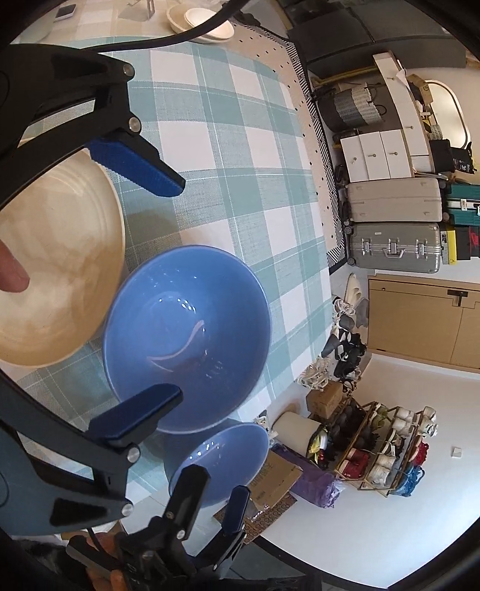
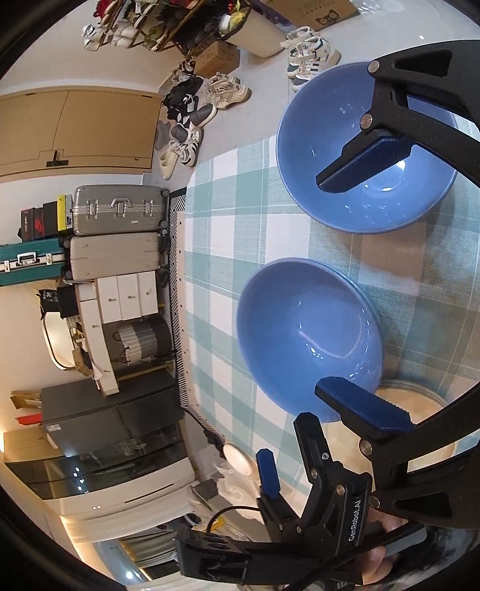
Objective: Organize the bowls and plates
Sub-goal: 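Withdraw both open tools and move them toward the light-blue bowls on the table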
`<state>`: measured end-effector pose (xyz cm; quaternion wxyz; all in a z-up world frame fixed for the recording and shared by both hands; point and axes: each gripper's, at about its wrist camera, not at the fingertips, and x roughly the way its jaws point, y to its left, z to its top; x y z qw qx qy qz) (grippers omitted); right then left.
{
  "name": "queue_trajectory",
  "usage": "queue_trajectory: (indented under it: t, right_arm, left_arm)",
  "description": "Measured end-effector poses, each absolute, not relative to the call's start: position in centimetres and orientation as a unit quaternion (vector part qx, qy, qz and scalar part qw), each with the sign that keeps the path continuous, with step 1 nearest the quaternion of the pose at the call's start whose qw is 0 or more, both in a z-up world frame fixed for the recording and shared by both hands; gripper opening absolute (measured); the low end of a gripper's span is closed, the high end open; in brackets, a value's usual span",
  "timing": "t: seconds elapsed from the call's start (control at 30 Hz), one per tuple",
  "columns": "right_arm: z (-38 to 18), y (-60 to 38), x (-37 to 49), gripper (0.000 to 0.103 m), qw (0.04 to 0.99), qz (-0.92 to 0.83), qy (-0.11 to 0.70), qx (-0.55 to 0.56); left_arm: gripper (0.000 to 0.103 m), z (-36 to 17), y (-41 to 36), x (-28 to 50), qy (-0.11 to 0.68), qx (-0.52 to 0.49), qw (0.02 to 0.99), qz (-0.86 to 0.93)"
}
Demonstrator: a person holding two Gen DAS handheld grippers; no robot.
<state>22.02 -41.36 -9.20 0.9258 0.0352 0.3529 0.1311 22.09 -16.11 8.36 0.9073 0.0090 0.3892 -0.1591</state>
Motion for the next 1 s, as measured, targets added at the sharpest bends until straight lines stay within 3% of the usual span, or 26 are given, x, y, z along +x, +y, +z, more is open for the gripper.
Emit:
queue_trajectory:
  t: [0.73,1.0]
  right_arm:
    - [-5.4,-48.3,14.0,0.102,0.947,0.071,0.305,0.074]
    - [-5.4,-51.4,12.6,0.102,0.948,0.046,0.302,0.09]
  left_arm:
    - [0.101,11.5,-22.0,15.0,0.368,-0.002,0.908,-0.201]
    - [0.095,10.7,-25.5,13.6,0.38,0.004,0.895,-0.234]
